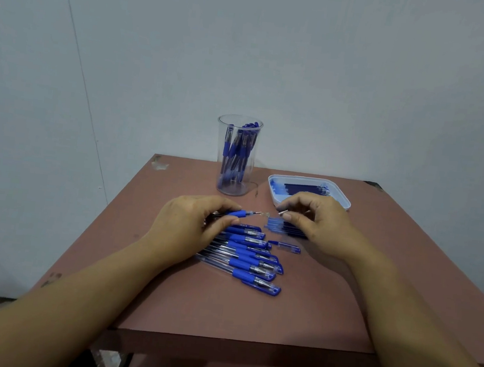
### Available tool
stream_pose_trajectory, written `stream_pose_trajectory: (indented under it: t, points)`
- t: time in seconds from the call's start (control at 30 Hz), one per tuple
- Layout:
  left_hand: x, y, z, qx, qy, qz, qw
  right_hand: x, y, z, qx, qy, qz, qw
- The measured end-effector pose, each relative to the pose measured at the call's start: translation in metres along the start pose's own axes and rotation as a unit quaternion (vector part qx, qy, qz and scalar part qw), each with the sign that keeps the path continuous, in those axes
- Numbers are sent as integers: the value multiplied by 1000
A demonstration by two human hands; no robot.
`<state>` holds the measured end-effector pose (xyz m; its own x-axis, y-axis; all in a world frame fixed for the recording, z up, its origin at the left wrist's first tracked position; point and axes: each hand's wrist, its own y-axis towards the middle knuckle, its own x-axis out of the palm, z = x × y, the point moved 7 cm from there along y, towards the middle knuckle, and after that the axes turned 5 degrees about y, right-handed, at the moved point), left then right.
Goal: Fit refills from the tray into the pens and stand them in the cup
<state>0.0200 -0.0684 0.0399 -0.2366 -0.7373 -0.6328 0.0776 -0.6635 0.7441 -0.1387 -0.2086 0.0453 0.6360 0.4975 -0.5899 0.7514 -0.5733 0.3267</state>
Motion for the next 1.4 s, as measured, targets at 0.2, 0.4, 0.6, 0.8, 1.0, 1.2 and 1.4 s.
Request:
stream_pose_trajectory:
  t: [0.2,0.4,0.6,0.8,1.0,1.2,1.4]
  points:
    - [0,-1,-3,-2,5,-8,1000,13,-3,14,59,-137,-113,982]
    - [2,-1,-3,-4,8,-12,1000,24,2,18,41,-195,-157,967]
    - [2,-1,-2,-1,2,-18,1000,4,-1,4,-1,-69,-27,997]
    - [4,0,0,10,-4,-17,1000,20,-3,-13,-33,74,-4,997]
    - [5,0,1,13,-4,-21,1000,29,1,-14,-48,34,-20,998]
    - [4,0,-1,7,-2,-23,1000,11,-1,-6,-37,39,4,999]
    - [4,0,2,15,-4,-17,1000,22,-2,-12,-41,33,-21,998]
